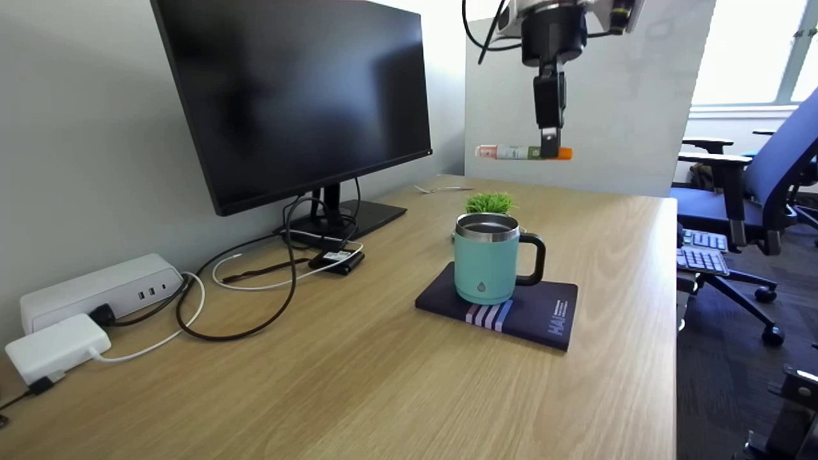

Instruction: Pick up the mug, put it on the book, then put the marker in the mug

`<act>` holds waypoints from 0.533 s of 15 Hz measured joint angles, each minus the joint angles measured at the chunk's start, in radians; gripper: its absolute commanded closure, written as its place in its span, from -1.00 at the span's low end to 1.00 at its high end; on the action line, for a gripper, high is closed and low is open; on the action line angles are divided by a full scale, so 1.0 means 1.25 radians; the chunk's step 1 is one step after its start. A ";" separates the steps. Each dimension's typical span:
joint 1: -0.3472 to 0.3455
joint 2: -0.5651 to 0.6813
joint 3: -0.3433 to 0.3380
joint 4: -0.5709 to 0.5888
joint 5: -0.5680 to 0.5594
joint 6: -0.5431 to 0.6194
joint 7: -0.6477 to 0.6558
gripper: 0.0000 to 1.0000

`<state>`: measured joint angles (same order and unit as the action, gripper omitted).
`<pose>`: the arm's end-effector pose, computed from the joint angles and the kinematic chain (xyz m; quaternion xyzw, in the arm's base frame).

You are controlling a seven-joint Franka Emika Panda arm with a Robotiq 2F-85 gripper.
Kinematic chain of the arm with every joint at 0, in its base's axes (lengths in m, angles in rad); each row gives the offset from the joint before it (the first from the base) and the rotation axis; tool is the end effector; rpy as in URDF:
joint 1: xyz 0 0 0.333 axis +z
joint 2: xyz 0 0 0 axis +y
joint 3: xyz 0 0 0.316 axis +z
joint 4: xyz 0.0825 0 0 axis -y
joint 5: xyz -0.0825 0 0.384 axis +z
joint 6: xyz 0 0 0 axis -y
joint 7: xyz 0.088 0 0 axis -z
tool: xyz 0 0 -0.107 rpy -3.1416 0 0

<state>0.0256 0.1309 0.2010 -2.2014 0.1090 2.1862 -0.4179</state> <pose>0.5153 0.1225 0.3133 -0.9550 -0.2825 0.0664 0.0618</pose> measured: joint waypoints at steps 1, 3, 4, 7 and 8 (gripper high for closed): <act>0.004 -0.016 0.000 0.018 0.027 -0.061 0.004 0.89; 0.008 -0.032 -0.005 0.069 0.074 -0.178 0.023 0.89; 0.008 -0.033 -0.010 0.098 0.094 -0.228 0.039 0.89; 0.008 -0.014 -0.030 0.192 0.157 -0.358 0.090 0.89; 0.008 0.002 -0.036 0.224 0.179 -0.391 0.108 0.89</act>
<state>0.0355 0.1329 0.1566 -1.9211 0.3325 1.6981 -0.2834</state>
